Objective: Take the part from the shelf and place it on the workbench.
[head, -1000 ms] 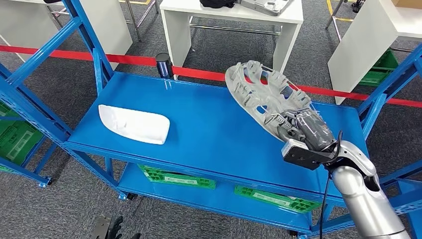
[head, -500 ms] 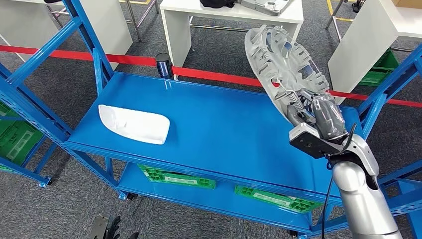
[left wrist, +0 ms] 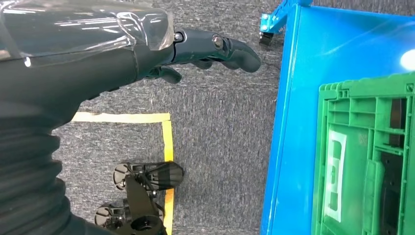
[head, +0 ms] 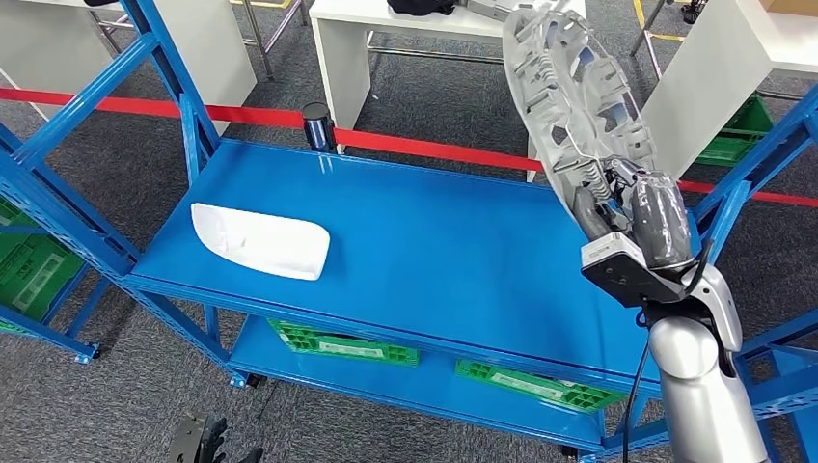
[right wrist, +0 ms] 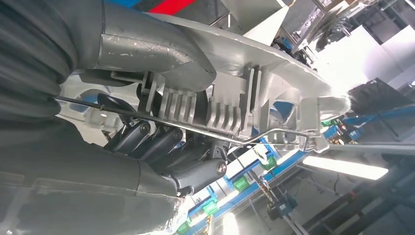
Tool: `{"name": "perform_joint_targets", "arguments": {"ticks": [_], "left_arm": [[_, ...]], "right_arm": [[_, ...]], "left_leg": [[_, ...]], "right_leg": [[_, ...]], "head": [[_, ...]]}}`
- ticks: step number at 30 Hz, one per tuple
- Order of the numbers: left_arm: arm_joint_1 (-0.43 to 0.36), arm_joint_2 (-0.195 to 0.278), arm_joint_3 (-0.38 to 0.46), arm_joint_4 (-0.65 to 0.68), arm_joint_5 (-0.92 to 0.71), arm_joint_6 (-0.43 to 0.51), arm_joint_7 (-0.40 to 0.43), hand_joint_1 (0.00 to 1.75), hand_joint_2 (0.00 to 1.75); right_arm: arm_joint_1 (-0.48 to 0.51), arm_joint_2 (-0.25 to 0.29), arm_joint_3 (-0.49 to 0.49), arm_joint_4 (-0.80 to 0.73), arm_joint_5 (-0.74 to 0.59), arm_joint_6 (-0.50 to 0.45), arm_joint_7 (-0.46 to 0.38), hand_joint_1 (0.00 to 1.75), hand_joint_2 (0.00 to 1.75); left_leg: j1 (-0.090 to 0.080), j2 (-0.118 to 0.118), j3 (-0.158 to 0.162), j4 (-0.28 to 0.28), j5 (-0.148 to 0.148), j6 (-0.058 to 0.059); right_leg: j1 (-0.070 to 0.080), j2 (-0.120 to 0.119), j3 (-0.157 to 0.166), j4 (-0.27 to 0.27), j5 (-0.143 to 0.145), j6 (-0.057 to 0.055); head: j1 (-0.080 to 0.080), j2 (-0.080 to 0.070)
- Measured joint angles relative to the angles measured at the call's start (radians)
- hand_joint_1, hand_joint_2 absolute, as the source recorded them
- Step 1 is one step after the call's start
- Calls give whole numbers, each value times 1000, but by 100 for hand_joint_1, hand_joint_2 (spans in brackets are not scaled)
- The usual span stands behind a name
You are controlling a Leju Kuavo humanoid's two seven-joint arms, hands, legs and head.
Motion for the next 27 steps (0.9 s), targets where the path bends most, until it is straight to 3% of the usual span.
{"name": "perform_joint_targets", "arguments": {"ticks": [4, 6, 7, 9, 11, 12, 14, 15, 17, 19, 21, 23, 25, 26, 27], "left_arm": [[-1, 0, 3, -6, -7, -4, 1, 0, 175], [-3, -1, 4, -8, -8, -5, 1, 0, 175], [-5, -1, 4, -9, -8, -5, 1, 0, 175], [-9, -3, 5, -10, -9, -5, 1, 0, 175], [-9, -4, 7, -10, -10, -5, 1, 0, 175], [-9, -5, 8, -10, -10, -6, 1, 0, 175], [-10, -7, 10, -10, -11, -6, 1, 0, 175], [-10, -7, 11, -10, -11, -6, 1, 0, 175], [-10, -6, 13, -12, -12, -6, 1, 0, 175], [-10, -5, 14, -13, -12, -6, 1, 0, 175], [-9, -6, 16, -13, -12, -6, 1, 0, 175], [-10, -6, 17, -13, -12, -6, 1, 0, 175], [-10, -6, 17, -13, -13, -6, 1, 0, 175], [-10, -6, 17, -13, -14, -6, 1, 0, 175], [-11, -6, 18, -13, -15, -6, 1, 0, 175]], "right_arm": [[2, 11, -12, -11, -3, -4, 0, 175, 175], [1, 15, -17, -16, -4, -5, 1, 175, 175], [0, 17, -19, -17, -4, -5, 1, 175, 175], [0, 19, -22, -18, -5, -8, 1, 175, 175], [3, 22, -27, -17, -5, -10, 1, 175, 175], [3, 24, -28, -18, -5, -11, 1, 175, 175], [3, 27, -32, -18, -6, -11, 2, 175, 175], [3, 29, -33, -18, -6, -11, 2, 175, 175], [3, 32, -34, -18, -6, -12, 3, 175, 175], [3, 34, -35, -18, -6, -13, 3, 175, 175], [2, 37, -35, -18, -6, -13, 4, 175, 175], [2, 40, -35, -18, -5, -13, 4, 175, 175], [2, 44, -35, -18, -5, -13, 4, 175, 175], [2, 46, -35, -17, -5, -13, 4, 175, 175], [1, 47, -35, -17, -5, -13, 4, 175, 175]], "left_leg": [[-3, 1, 3, -4, -2, 10], [2, 2, 12, -18, 2, 18], [5, 3, 17, -25, 5, 21], [5, 4, 18, -27, 5, 24], [6, 3, 17, -26, 4, 22], [8, 3, 17, -24, 3, 20], [13, 0, 16, -13, -3, 10], [13, -1, 14, -4, -8, 3], [11, -3, 7, 12, -14, -11], [12, -3, 3, 16, -12, -21], [16, 0, -7, 32, -26, -31], [19, 8, -44, 121, -84, -41], [20, 13, -98, 258, -148, -47], [20, 14, -113, 299, -161, -46], [19, 15, -110, 302, -156, -42]], "right_leg": [[-5, 0, 1, -2, -3, 8], [-5, 0, -13, 28, -19, 8], [-5, 0, -37, 75, -41, 5], [-6, 0, -115, 219, -96, -1], [-10, 0, -177, 318, -116, 7], [-13, 0, -181, 309, -100, 17], [-23, -2, -133, 181, -31, 42], [-25, -2, -106, 116, -1, 48], [-26, 1, -79, 55, 27, 37], [-23, 4, -82, 60, 30, 15], [-24, 5, -83, 60, 35, 2], [-23, 5, -84, 59, 40, -7], [-18, 5, -87, 60, 43, -12], [-14, 5, -89, 60, 44, -14], [-10, 5, -91, 60, 46, -16]], "head": [[0, 0], [1, 0], [1, 0], [1, 0], [1, 0], [1, 0], [2, 0], [2, 0], [2, 0], [1, 0], [1, 0], [-1, 0], [-3, 0], [-3, 0], [-3, 0]]}}
